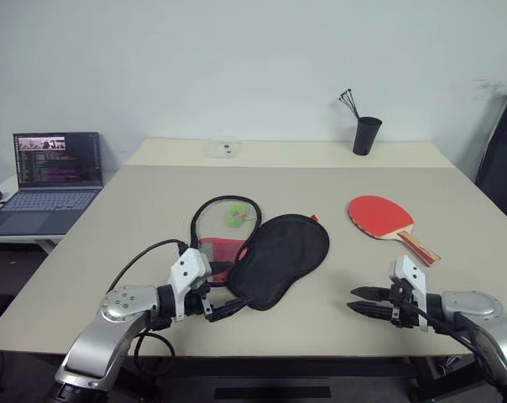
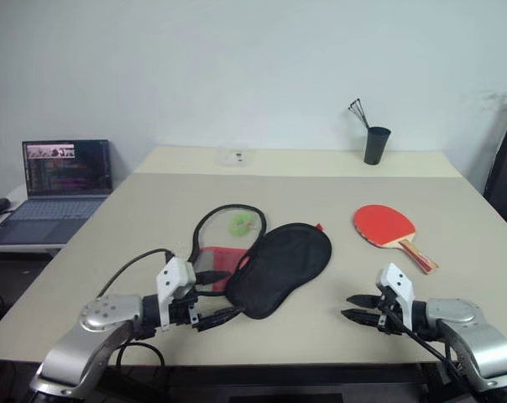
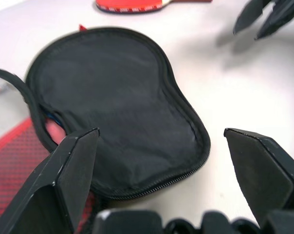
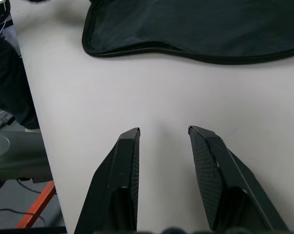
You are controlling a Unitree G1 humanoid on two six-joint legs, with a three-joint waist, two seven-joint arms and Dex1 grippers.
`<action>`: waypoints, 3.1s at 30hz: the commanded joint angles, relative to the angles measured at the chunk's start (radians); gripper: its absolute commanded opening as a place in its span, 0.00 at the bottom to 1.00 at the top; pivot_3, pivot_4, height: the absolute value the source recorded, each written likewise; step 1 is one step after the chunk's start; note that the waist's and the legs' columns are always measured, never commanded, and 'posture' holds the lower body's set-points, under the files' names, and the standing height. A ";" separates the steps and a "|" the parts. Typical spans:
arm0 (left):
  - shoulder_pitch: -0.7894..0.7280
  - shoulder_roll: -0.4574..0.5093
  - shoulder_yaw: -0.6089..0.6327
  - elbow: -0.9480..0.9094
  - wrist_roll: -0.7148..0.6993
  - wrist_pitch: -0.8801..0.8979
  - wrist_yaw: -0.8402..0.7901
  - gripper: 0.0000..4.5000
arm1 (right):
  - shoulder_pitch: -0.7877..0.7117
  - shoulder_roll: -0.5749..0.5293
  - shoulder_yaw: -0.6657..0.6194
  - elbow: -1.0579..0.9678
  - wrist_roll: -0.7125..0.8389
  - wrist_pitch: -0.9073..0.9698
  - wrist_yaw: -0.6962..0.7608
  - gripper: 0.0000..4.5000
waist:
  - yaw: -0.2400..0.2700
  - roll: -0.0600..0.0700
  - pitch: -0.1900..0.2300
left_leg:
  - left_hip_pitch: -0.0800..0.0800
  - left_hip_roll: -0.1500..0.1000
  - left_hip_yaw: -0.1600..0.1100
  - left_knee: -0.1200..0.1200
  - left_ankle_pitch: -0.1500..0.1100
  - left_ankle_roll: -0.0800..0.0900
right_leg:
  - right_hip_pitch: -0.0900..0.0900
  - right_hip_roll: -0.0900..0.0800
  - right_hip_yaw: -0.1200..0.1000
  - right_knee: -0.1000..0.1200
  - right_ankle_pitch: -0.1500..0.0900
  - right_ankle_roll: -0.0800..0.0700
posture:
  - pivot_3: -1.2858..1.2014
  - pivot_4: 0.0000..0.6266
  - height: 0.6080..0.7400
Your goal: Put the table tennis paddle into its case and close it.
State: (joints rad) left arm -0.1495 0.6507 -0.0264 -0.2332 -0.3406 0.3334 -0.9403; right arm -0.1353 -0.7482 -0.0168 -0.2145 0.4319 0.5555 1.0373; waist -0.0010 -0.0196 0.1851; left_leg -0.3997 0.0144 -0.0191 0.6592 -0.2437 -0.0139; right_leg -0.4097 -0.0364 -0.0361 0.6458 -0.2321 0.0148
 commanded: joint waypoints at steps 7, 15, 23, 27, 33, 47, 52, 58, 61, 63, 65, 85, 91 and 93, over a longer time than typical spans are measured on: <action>-0.056 -0.053 0.009 0.050 -0.020 -0.044 0.001 1.00 | -0.062 -0.016 -0.052 -0.079 0.072 0.093 -0.058 0.38 | 0.002 0.000 0.000 | 0.000 0.000 0.000 0.000 0.000 0.000 | 0.000 0.000 0.000 0.000 0.000 0.000 | 0.52 0.24 1.00; -0.111 -0.010 0.048 0.105 -0.072 -0.013 -0.067 1.00 | -0.143 0.019 -0.038 -0.048 0.105 0.162 -0.112 0.57 | -0.001 0.000 0.000 | 0.000 0.000 0.000 0.000 0.000 0.000 | 0.000 0.000 -0.001 0.000 0.000 0.000 | 0.52 0.24 1.00; -0.222 0.049 0.048 0.254 -0.062 -0.018 -0.156 1.00 | -0.291 0.163 0.041 0.136 -0.013 0.164 -0.287 0.99 | 0.000 -0.001 0.000 | -0.001 -0.001 0.001 0.000 0.000 0.000 | 0.000 0.000 -0.001 0.000 0.000 0.000 | 0.52 0.24 1.00; -0.305 0.063 0.045 0.326 -0.062 -0.003 -0.200 1.00 | -0.352 0.244 0.025 0.239 -0.026 0.235 -0.382 0.99 | 0.000 -0.001 0.000 | -0.001 -0.001 0.003 0.000 0.000 0.000 | -0.001 0.000 -0.001 0.000 0.000 0.001 | 0.52 0.24 1.00; -0.349 0.084 0.038 0.375 -0.038 -0.024 -0.243 1.00 | -0.378 0.296 0.014 0.291 -0.039 0.313 -0.466 0.99 | -0.001 0.000 0.000 | -0.001 -0.001 0.003 -0.001 0.000 0.000 | -0.002 0.001 0.000 0.001 0.000 0.000 | 0.52 0.24 1.00; -0.292 0.087 0.063 0.298 -0.042 -0.007 -0.211 1.00 | -0.416 0.499 0.006 0.224 0.079 0.513 -0.521 0.99 | -0.016 0.000 0.000 | 0.000 0.001 0.001 -0.001 0.000 0.000 | -0.002 0.002 0.001 0.002 0.001 0.000 | 0.52 0.24 1.00; -0.283 0.092 0.065 0.276 -0.044 0.004 -0.201 1.00 | -0.455 0.558 -0.004 0.253 0.086 0.525 -0.541 0.99 | -0.017 0.000 0.001 | 0.000 0.001 0.001 -0.001 0.000 0.000 | -0.002 0.002 0.001 0.002 0.001 0.000 | 0.52 0.24 1.00; -0.277 0.094 0.067 0.263 -0.044 0.008 -0.196 1.00 | -0.466 0.611 -0.028 0.269 0.080 0.521 -0.585 0.99 | -0.017 0.000 0.001 | 0.000 0.001 0.001 -0.001 0.000 0.000 | -0.002 0.002 0.001 0.002 0.001 0.000 | 0.52 0.24 1.00; -0.288 0.086 0.070 0.273 -0.037 -0.007 -0.182 1.00 | -0.484 0.614 -0.081 0.303 0.093 0.530 -0.611 0.79 | -0.017 0.000 0.001 | 0.000 0.001 0.001 -0.001 0.000 0.000 | -0.002 0.002 0.001 0.002 0.001 0.000 | 0.52 0.24 1.00; -0.301 0.075 0.068 0.286 -0.028 -0.025 -0.166 1.00 | -0.508 0.593 -0.105 0.337 0.100 0.535 -0.600 0.65 | -0.017 0.000 0.001 | 0.000 0.001 0.001 -0.001 0.000 0.000 | -0.002 0.002 0.001 0.002 0.001 0.000 | 0.52 0.24 1.00; -0.307 0.071 0.059 0.286 -0.026 -0.030 -0.164 1.00 | -0.539 0.569 -0.112 0.374 0.098 0.528 -0.583 0.49 | -0.017 0.000 0.001 | 0.000 0.001 0.001 -0.001 0.000 0.000 | -0.002 0.001 0.001 0.002 0.001 0.000 | 0.52 0.24 1.00; -0.426 0.021 -0.005 0.344 0.012 -0.072 -0.183 1.00 | -0.872 0.355 0.036 0.966 -0.097 0.319 -0.292 0.01 | -0.022 0.000 0.001 | -0.001 -0.001 0.006 -0.007 0.000 0.000 | -0.006 0.002 0.003 0.001 0.001 0.000 | 0.52 0.24 1.00; -0.470 -0.006 -0.028 0.387 0.032 -0.100 -0.201 1.00 | -0.916 0.313 0.059 1.051 -0.152 0.290 -0.219 0.01 | -0.023 0.000 0.001 | -0.001 -0.001 0.009 -0.010 0.000 0.000 | -0.007 0.001 0.003 0.001 0.003 -0.004 | 0.52 0.24 1.00; -0.479 -0.013 -0.033 0.400 0.037 -0.109 -0.207 1.00 | -0.923 0.300 0.064 1.063 -0.168 0.285 -0.200 0.01 | -0.023 0.000 0.001 | -0.001 -0.001 0.010 -0.011 0.000 0.000 | -0.009 0.001 0.004 0.002 0.004 -0.005 | 0.52 0.24 1.00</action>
State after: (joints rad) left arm -0.6043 0.6403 -0.0606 0.1675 -0.3068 0.2488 -1.1367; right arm -1.0224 -0.4233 0.0456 0.8530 0.2822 0.8589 0.8119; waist -0.0241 -0.0194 0.1859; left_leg -0.4010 0.0132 -0.0080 0.6471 -0.2435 -0.0137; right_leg -0.4193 -0.0352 -0.0316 0.6476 -0.2285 0.0100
